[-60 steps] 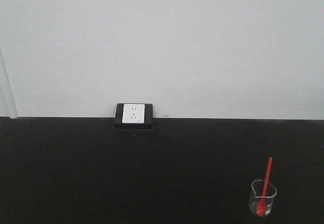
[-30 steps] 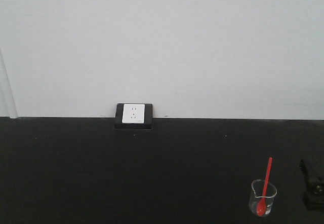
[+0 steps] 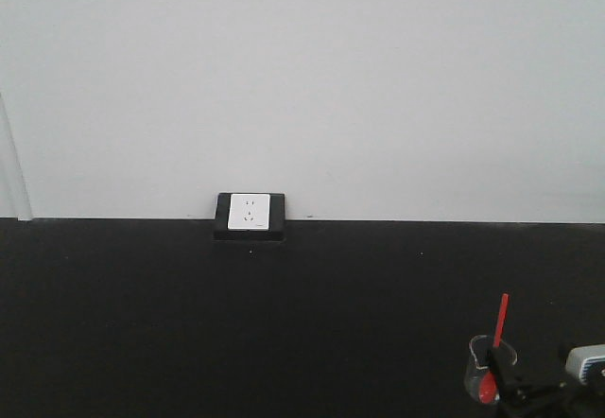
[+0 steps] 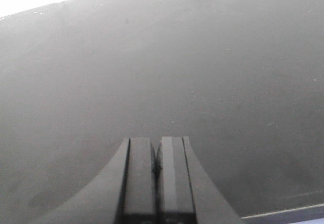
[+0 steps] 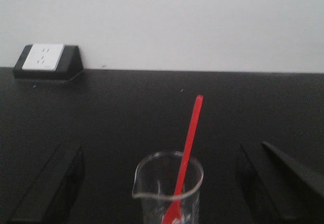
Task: Grab beaker from right and move to left
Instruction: 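Move the open right gripper down around the glass beaker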
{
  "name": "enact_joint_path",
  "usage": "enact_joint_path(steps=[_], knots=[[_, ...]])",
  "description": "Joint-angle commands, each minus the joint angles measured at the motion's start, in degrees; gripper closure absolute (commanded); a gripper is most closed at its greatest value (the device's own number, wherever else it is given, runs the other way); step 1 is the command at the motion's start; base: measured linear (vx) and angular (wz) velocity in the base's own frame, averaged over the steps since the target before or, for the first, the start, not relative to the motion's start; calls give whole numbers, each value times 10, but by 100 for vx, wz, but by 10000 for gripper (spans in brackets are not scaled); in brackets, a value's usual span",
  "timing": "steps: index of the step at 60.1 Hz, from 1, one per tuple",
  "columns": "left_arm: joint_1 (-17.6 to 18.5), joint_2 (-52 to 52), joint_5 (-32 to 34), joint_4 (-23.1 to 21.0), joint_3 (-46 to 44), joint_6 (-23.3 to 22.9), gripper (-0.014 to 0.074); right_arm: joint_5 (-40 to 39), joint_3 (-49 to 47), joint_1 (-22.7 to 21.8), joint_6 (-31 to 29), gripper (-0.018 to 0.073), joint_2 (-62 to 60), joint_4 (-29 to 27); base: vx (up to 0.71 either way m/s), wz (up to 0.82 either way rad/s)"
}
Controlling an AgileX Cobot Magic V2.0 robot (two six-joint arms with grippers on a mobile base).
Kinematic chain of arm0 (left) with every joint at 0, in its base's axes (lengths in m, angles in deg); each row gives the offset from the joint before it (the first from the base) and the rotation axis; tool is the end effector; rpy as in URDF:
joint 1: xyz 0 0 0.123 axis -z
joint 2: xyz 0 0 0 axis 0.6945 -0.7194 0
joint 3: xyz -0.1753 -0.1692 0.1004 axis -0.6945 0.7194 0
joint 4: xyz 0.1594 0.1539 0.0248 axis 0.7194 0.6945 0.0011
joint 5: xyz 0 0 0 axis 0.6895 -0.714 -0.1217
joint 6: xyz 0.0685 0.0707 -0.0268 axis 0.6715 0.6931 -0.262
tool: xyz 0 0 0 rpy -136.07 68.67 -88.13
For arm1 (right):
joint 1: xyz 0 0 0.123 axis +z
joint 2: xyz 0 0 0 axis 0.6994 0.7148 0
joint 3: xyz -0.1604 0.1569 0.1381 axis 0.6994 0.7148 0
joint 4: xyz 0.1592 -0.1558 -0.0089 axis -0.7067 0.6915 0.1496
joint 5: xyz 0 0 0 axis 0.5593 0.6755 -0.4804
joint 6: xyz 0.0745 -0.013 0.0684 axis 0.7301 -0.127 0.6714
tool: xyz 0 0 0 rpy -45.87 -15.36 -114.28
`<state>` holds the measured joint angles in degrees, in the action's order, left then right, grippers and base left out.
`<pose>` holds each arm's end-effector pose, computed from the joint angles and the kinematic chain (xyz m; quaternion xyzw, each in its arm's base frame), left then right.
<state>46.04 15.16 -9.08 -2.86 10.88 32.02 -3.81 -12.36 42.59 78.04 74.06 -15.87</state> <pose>0.0535 0.0012 0.1624 0.1015 0.8130 0.0687 0.5692 0.2684 0.0125 0.1635 -0.0461 0.7486 0.0758 0.6571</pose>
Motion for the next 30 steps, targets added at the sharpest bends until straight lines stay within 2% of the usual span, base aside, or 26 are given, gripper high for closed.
enact_joint_path(steps=[1, 20, 30], knots=[[4, 4, 44, 0, 11, -1, 603, -134, -14, 0, 8, -68, 52, 10, 0, 0], [4, 4, 44, 0, 11, -1, 603, -134, -72, 0, -4, -57, 138, 44, 0, 0], [4, 4, 44, 0, 11, -1, 603, -133, -121, 0, 18, -50, 173, 42, 0, 0]])
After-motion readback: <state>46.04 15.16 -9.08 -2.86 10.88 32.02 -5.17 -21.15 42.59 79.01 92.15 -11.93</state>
